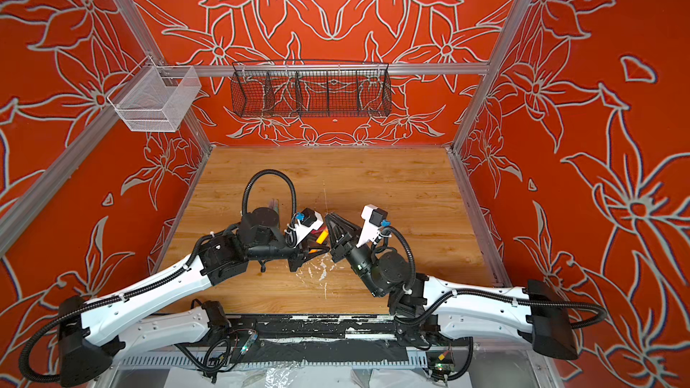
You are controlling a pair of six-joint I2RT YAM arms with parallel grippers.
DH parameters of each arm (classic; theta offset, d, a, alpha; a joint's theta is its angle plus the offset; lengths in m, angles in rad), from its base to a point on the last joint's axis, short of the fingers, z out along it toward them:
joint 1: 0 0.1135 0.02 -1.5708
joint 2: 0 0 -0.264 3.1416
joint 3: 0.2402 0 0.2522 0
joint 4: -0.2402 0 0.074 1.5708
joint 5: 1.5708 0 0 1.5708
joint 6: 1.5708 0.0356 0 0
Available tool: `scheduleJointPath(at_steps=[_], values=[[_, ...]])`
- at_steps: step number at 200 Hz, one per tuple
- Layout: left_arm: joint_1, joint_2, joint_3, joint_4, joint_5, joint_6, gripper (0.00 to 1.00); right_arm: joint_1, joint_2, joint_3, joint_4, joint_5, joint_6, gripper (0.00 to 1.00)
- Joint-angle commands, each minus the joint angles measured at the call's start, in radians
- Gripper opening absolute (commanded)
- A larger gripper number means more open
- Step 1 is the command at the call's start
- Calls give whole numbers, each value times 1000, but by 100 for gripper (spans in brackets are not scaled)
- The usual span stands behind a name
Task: Insert the pens into the pen caps
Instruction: 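Open the right gripper and withdraw it while the left gripper lowers the capped marker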
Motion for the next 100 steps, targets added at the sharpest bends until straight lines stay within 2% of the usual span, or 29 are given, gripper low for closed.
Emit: scheduleJointPath(at_steps=[1, 34, 67, 90, 100], values=[[5, 8, 48, 377, -349, 1, 0, 99, 118, -9, -259, -138, 136, 0], [-8, 14, 32, 416, -399, -21, 0, 119, 176, 43, -273, -109, 133, 0], [-6, 13, 67, 343, -415, -33, 0, 117, 46, -8, -346, -20, 133, 0], [-6, 43, 118, 265, -381, -32, 0, 118, -75, 3, -510, 33, 118, 25], [-6, 64, 138, 236, -376, -33, 0, 117, -130, 3, -575, 59, 119, 32]])
